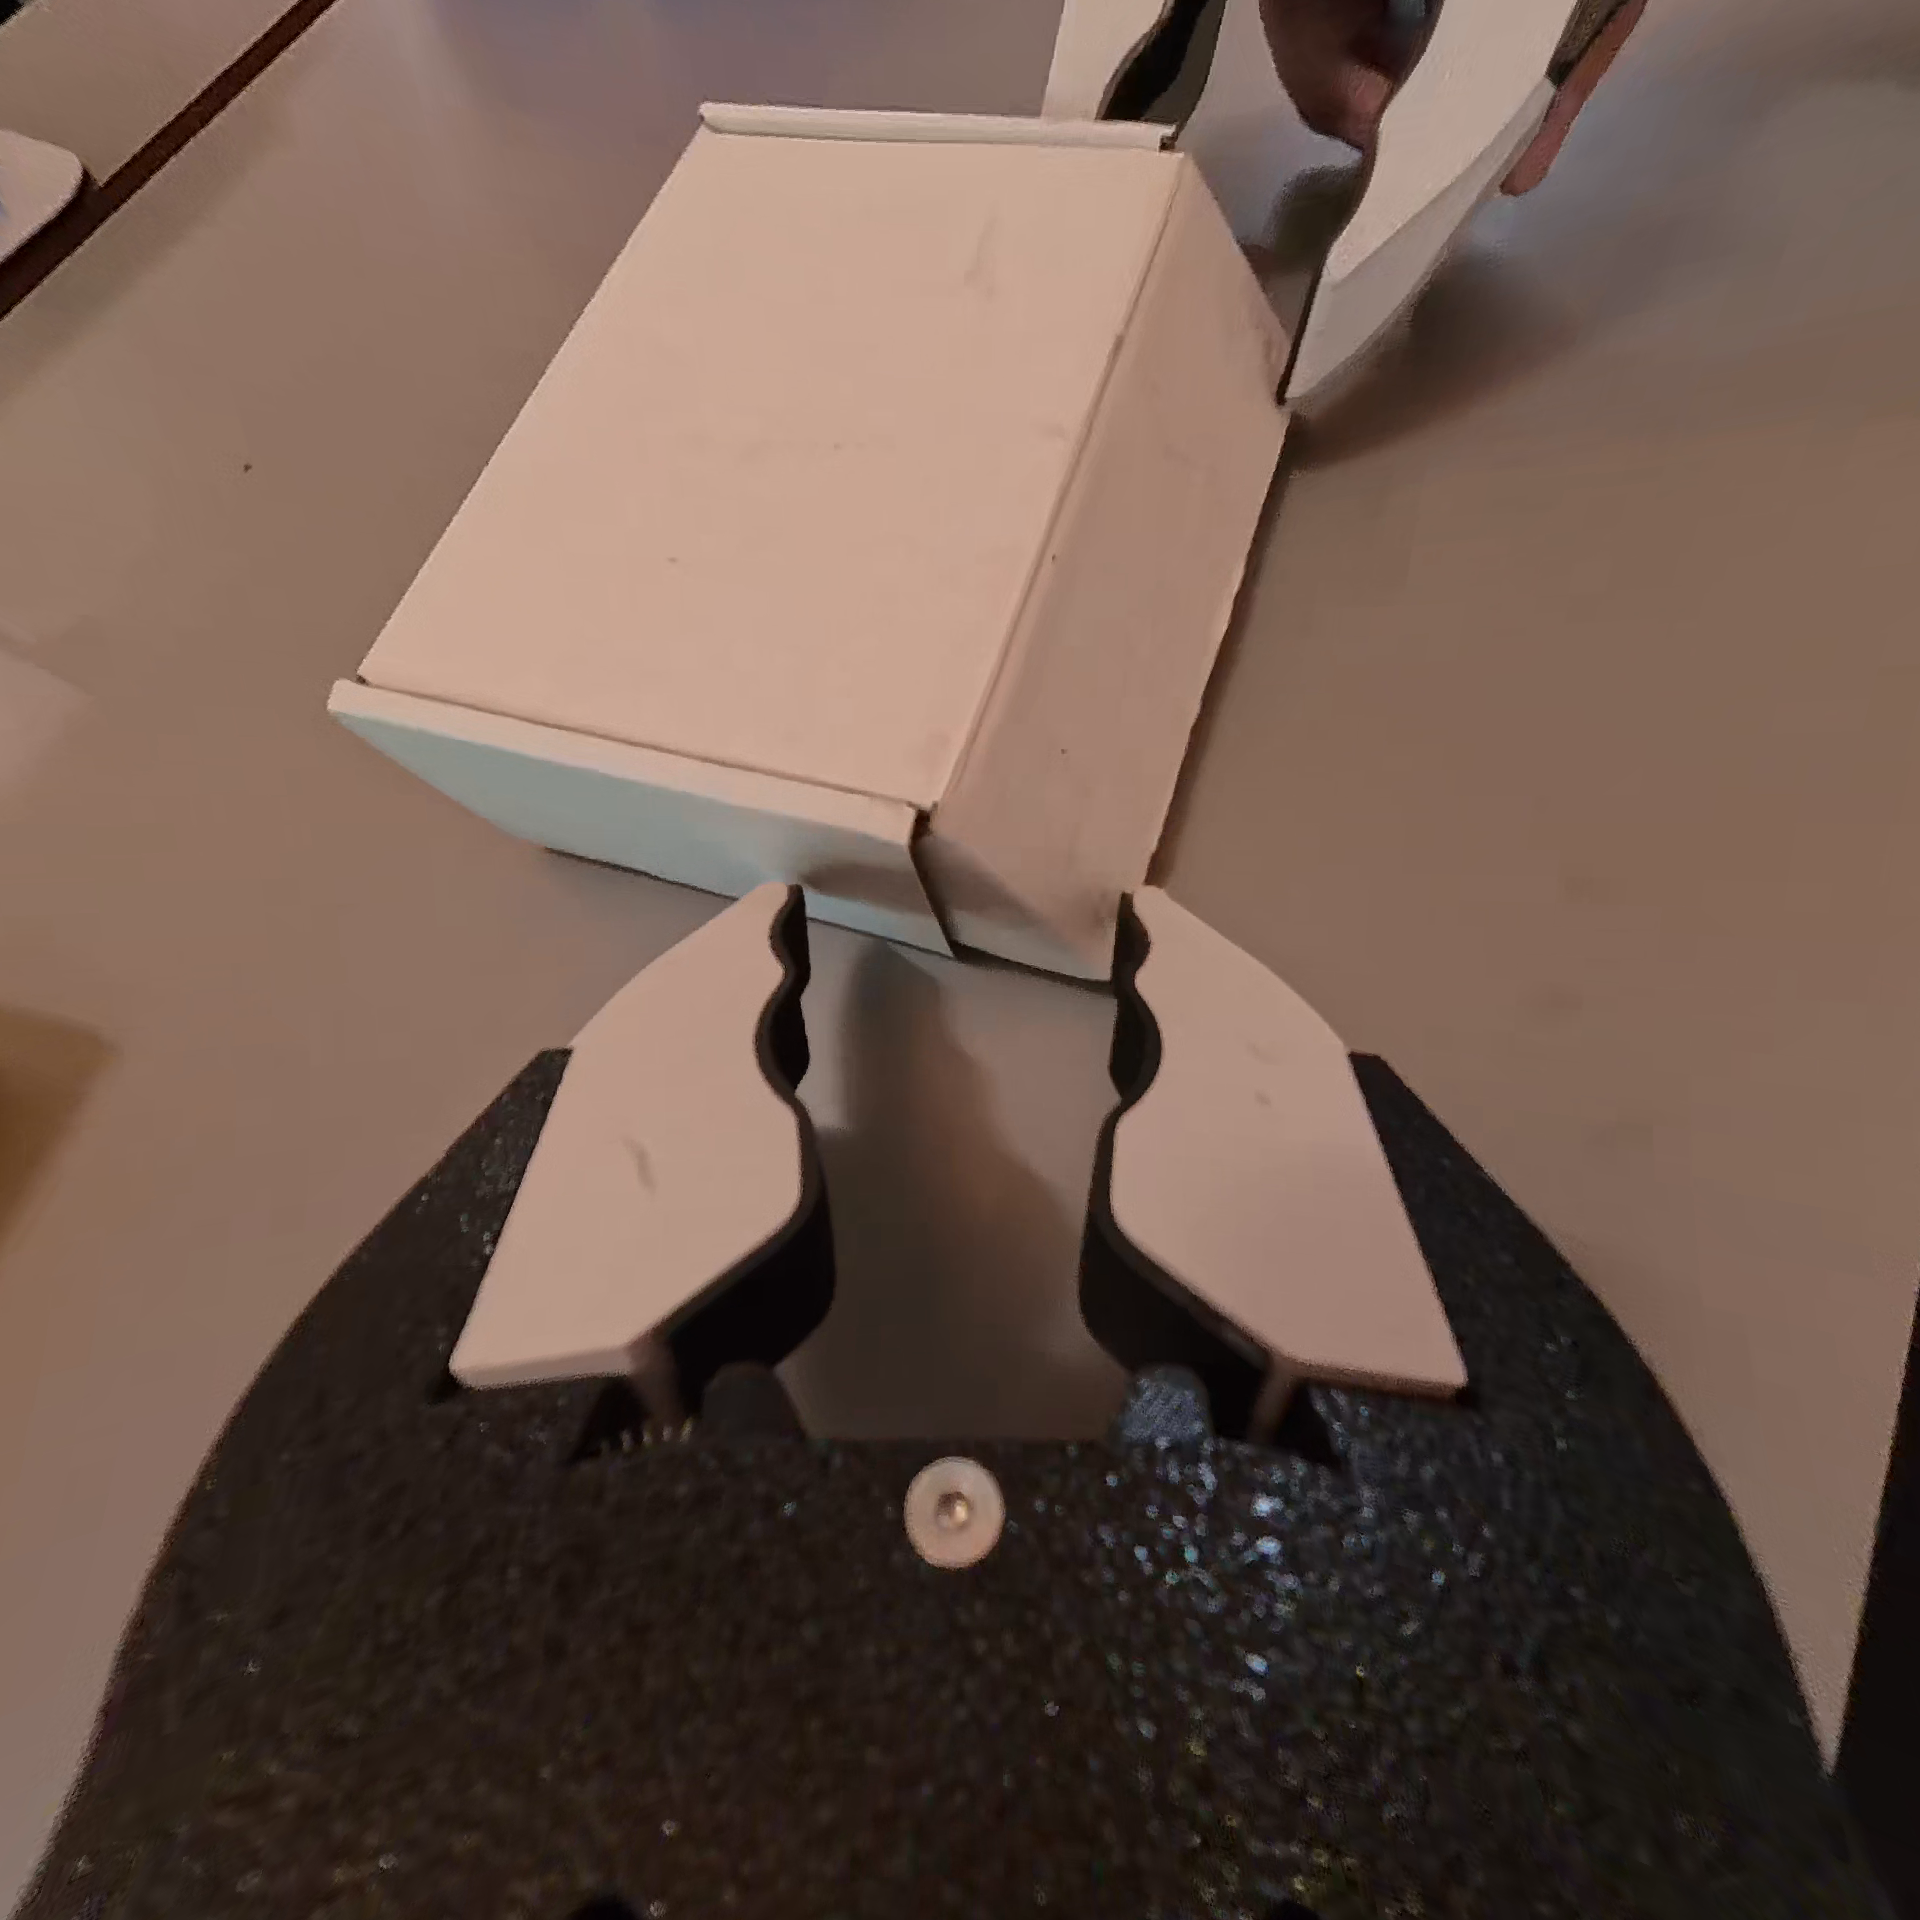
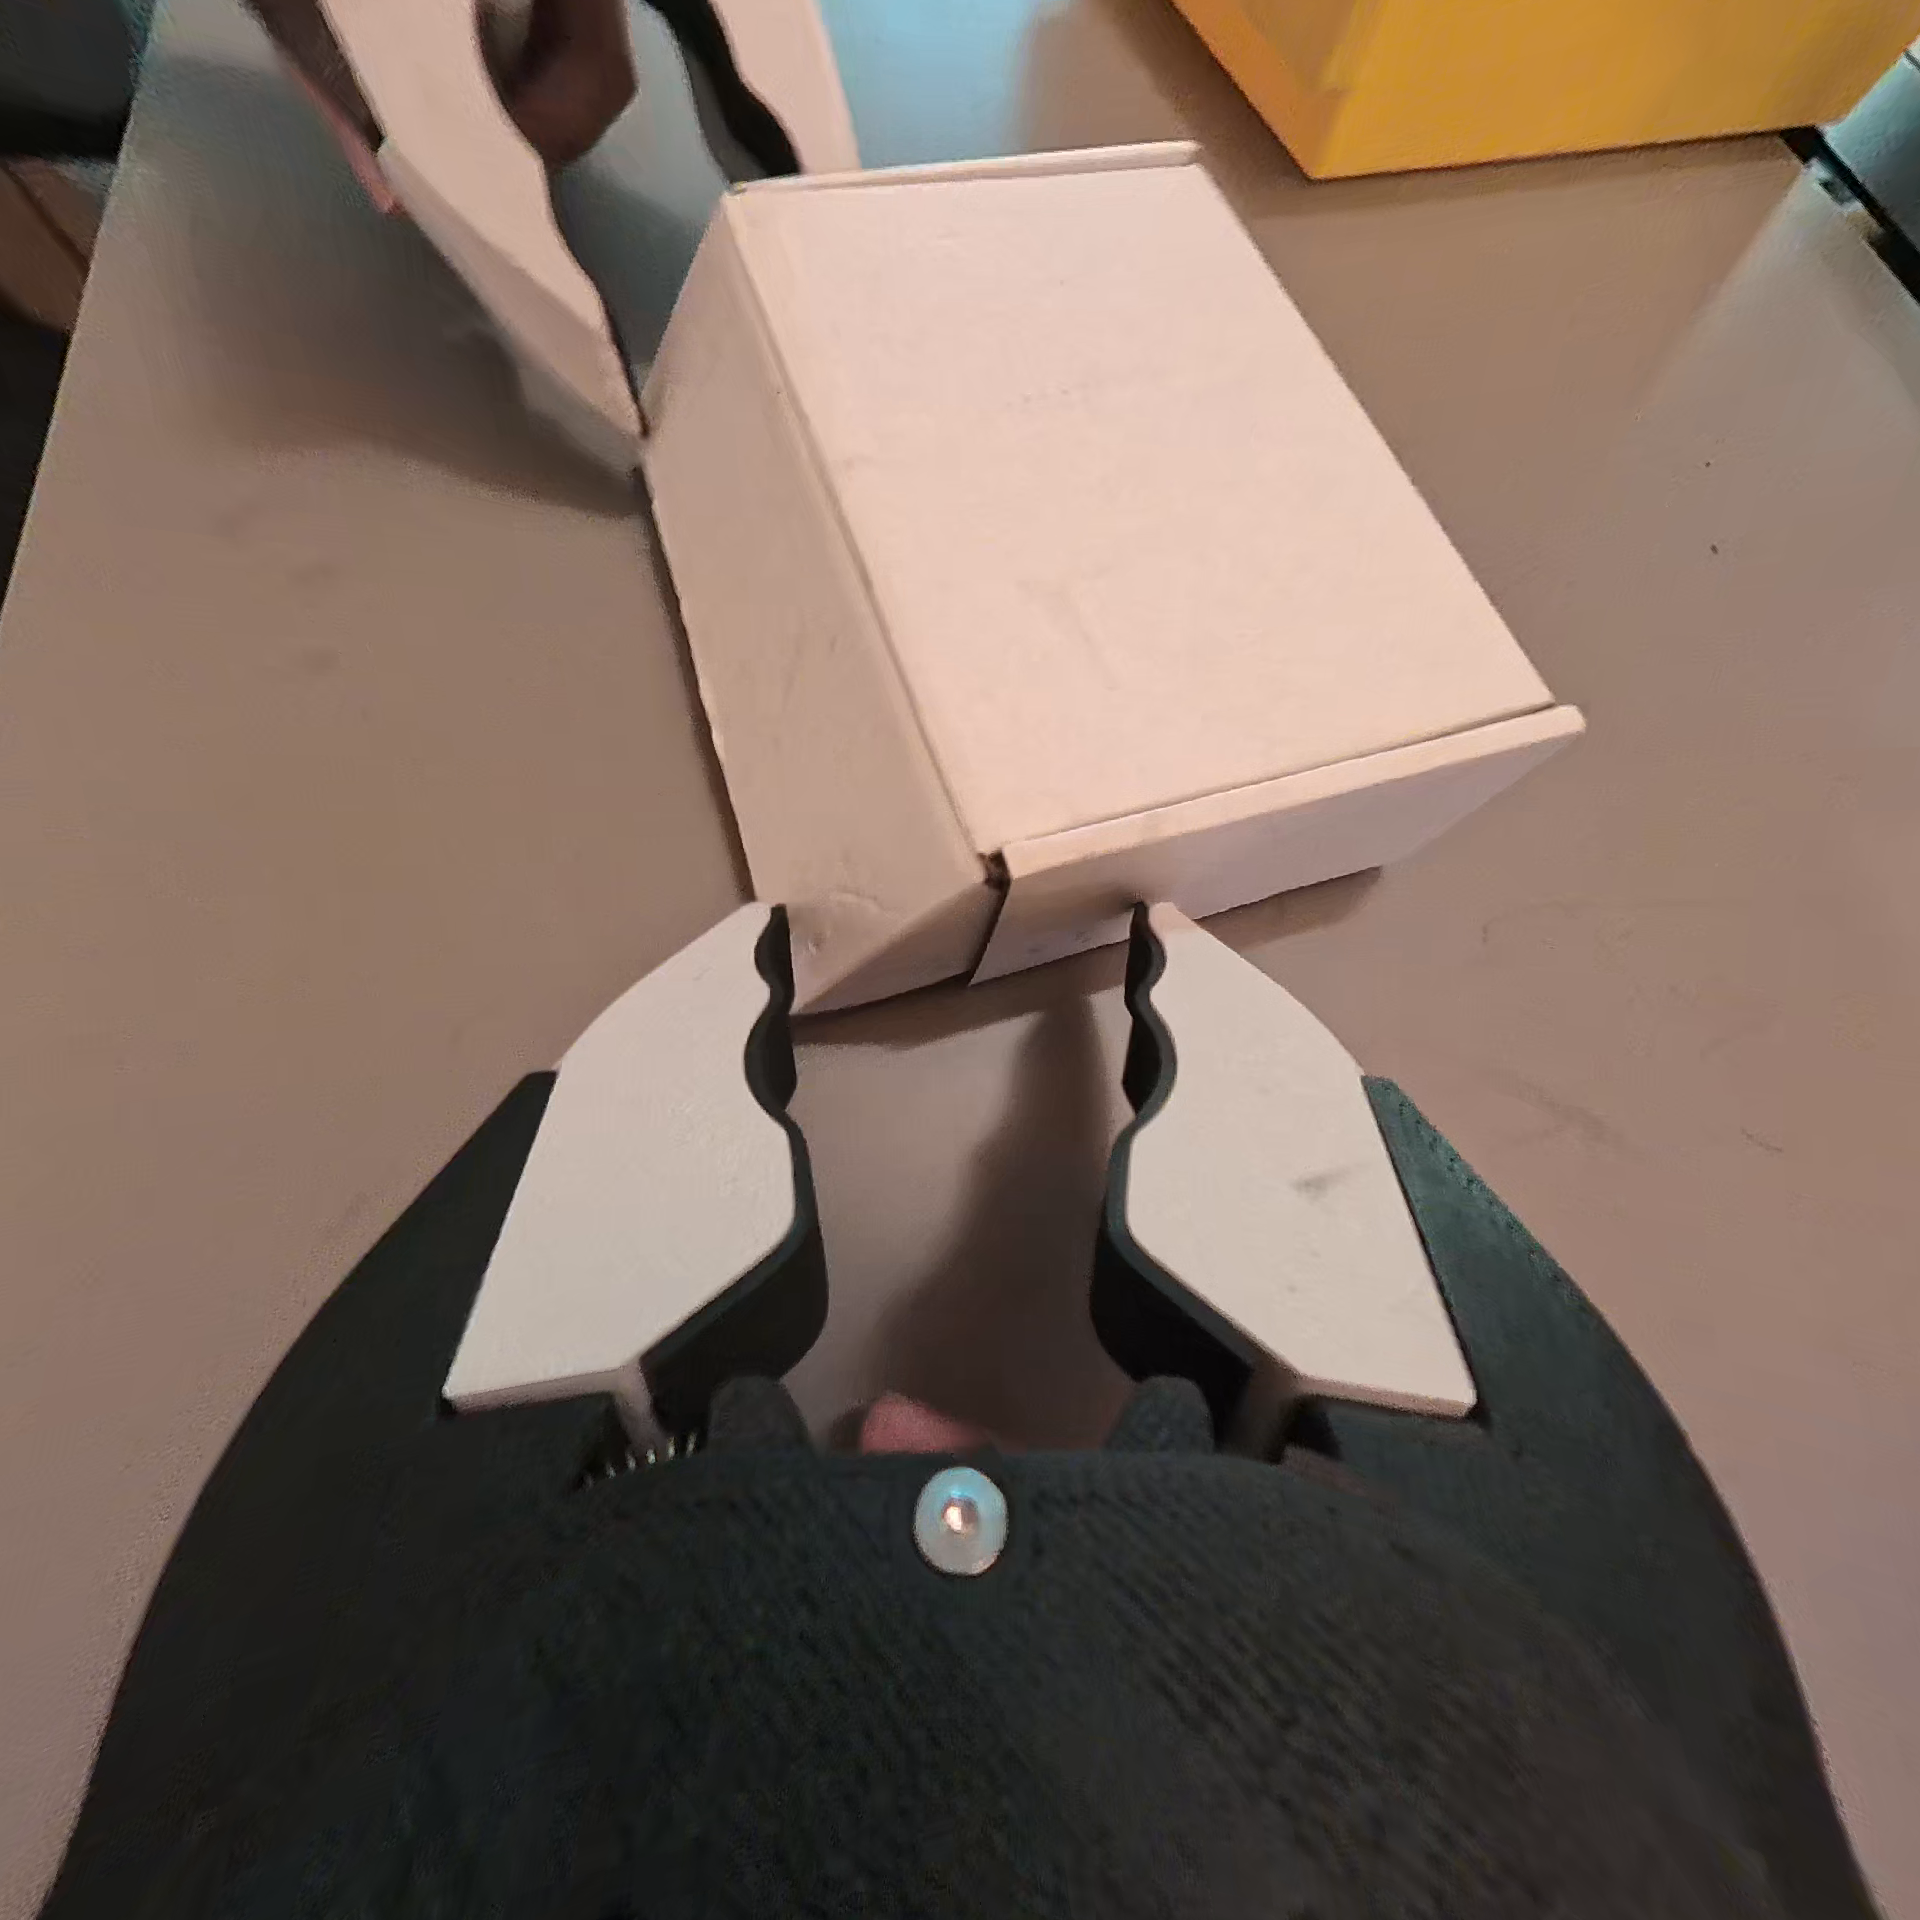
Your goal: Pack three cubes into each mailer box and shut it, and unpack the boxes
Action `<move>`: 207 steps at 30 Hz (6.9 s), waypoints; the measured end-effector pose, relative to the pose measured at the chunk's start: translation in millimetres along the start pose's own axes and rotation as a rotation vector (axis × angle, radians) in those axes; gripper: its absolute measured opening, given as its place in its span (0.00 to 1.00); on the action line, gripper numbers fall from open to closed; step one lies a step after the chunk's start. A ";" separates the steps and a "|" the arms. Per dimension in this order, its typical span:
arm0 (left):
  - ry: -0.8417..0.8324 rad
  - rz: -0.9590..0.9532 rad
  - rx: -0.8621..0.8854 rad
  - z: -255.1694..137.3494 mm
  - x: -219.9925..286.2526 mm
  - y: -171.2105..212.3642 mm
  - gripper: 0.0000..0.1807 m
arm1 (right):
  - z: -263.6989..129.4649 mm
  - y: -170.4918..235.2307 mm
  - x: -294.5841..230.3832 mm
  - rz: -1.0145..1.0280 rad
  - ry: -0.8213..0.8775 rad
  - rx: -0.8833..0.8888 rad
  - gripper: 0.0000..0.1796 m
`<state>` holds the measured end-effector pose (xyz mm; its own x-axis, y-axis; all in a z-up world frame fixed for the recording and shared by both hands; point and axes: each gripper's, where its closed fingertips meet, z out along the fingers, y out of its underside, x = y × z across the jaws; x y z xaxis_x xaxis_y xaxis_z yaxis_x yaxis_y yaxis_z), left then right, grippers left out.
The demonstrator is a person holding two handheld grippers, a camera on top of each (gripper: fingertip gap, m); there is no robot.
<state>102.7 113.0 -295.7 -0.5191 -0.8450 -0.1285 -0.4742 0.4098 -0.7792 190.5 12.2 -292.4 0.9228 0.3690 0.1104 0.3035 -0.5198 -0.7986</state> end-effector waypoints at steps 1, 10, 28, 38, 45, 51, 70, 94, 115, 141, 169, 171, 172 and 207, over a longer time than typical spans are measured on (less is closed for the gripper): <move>0.003 0.011 -0.006 -0.3 -1.5 1.9 0.31 | 0.5 1.1 -2.2 -0.022 -0.008 -0.008 0.35; 0.065 0.024 -0.092 8.2 -4.3 12.0 0.30 | 8.5 7.6 -1.9 -0.032 -0.013 -0.073 0.35; 0.081 0.006 -0.103 10.5 -14.6 14.0 0.29 | 11.6 -2.3 10.7 0.056 -0.032 -0.025 0.36; 0.014 0.039 -0.126 11.4 -22.9 13.1 0.23 | 14.2 -0.7 14.3 0.009 0.047 -0.046 0.32; -0.010 0.035 -0.129 12.0 -26.7 12.8 0.22 | 15.7 -0.2 16.8 -0.017 0.085 -0.073 0.31; 0.136 -0.010 -0.064 5.3 -19.8 12.6 0.23 | 15.3 0.2 15.0 -0.047 0.075 -0.053 0.32; 0.121 -0.109 -0.065 2.6 -37.6 16.5 0.26 | 15.4 -1.4 16.2 0.103 -0.068 -0.040 0.32; 0.150 -0.020 -0.027 -1.6 -46.3 15.5 0.22 | 25.9 -5.8 19.1 0.113 -0.062 -0.056 0.29; 0.007 0.099 -0.060 7.6 -57.0 16.2 0.16 | 33.1 -3.4 26.3 0.043 0.031 -0.101 0.21; 0.039 0.029 -0.076 11.4 -60.5 17.2 0.16 | 26.2 1.0 28.6 0.058 0.066 -0.094 0.36; -0.016 -0.002 -0.097 16.9 -72.7 15.7 0.14 | 39.3 -2.4 38.7 0.082 0.062 -0.144 0.18; -0.034 0.015 -0.091 16.5 -73.3 14.9 0.14 | 39.5 -1.9 38.8 0.065 0.067 -0.160 0.17; -0.041 0.019 -0.088 16.2 -73.6 14.7 0.14 | 39.9 -1.5 38.7 0.057 0.069 -0.172 0.17; -0.528 0.680 -0.042 -19.0 -119.3 -2.6 0.43 | 18.4 -46.4 87.3 -0.105 0.362 0.095 0.00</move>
<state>152.3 219.3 -266.7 -0.3065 -0.4565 -0.8353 -0.2115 0.8882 -0.4078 252.6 82.7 -256.7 0.9171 0.1122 0.3825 0.3932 -0.4135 -0.8213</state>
